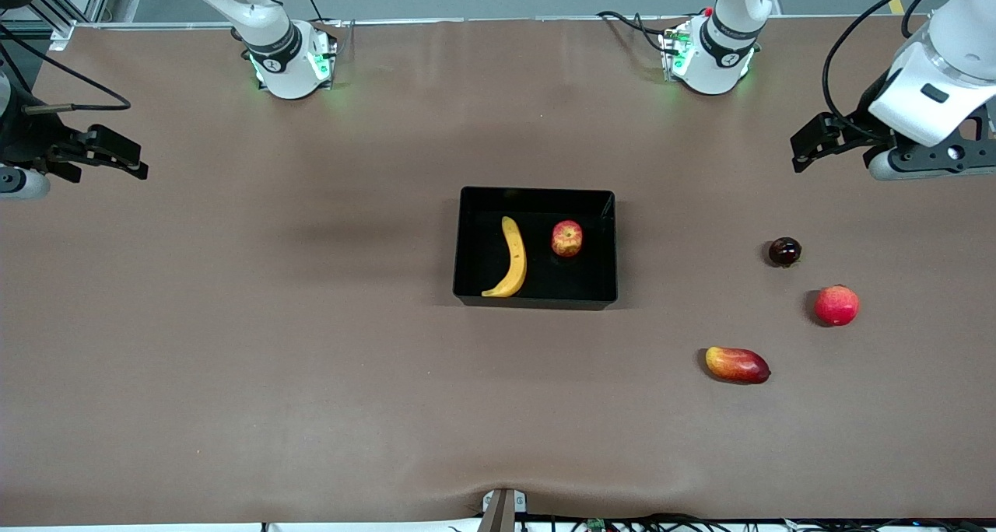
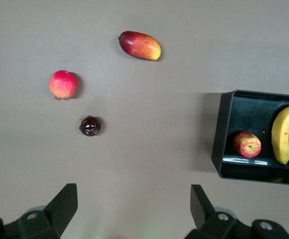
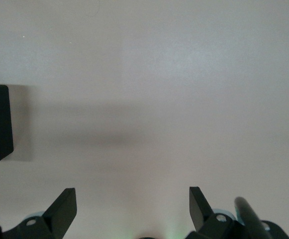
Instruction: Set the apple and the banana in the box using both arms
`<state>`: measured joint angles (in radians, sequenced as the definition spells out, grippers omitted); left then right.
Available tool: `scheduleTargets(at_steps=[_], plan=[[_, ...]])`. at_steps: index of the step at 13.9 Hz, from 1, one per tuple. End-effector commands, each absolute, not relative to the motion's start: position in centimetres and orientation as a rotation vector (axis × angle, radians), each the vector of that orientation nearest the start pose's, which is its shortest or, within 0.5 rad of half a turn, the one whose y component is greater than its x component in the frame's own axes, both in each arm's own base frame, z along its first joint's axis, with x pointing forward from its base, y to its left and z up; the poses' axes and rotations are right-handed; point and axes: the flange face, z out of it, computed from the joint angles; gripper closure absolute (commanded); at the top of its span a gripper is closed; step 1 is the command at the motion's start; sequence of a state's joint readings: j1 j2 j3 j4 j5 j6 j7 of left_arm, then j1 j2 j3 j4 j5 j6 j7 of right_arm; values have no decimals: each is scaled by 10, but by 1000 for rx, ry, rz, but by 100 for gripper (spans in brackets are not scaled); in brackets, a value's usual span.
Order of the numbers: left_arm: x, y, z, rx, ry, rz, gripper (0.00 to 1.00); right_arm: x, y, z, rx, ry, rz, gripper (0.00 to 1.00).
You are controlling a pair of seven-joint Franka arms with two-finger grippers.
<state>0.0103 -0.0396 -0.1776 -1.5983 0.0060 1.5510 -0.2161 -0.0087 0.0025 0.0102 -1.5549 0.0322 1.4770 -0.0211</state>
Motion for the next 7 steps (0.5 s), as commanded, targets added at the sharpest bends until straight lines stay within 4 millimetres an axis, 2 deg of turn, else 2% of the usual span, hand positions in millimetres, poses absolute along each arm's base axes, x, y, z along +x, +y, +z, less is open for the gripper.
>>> scheduleTargets(at_steps=[1, 3, 7], plan=[[533, -84, 635, -3147, -65, 5, 0, 544, 6, 625, -3119, -19, 129, 0], [536, -82, 631, -3148, -72, 1, 0, 543, 6, 627, -3119, -21, 125, 0], [536, -86, 634, -3150, -63, -26, 0, 544, 6, 625, -3119, -21, 129, 0]])
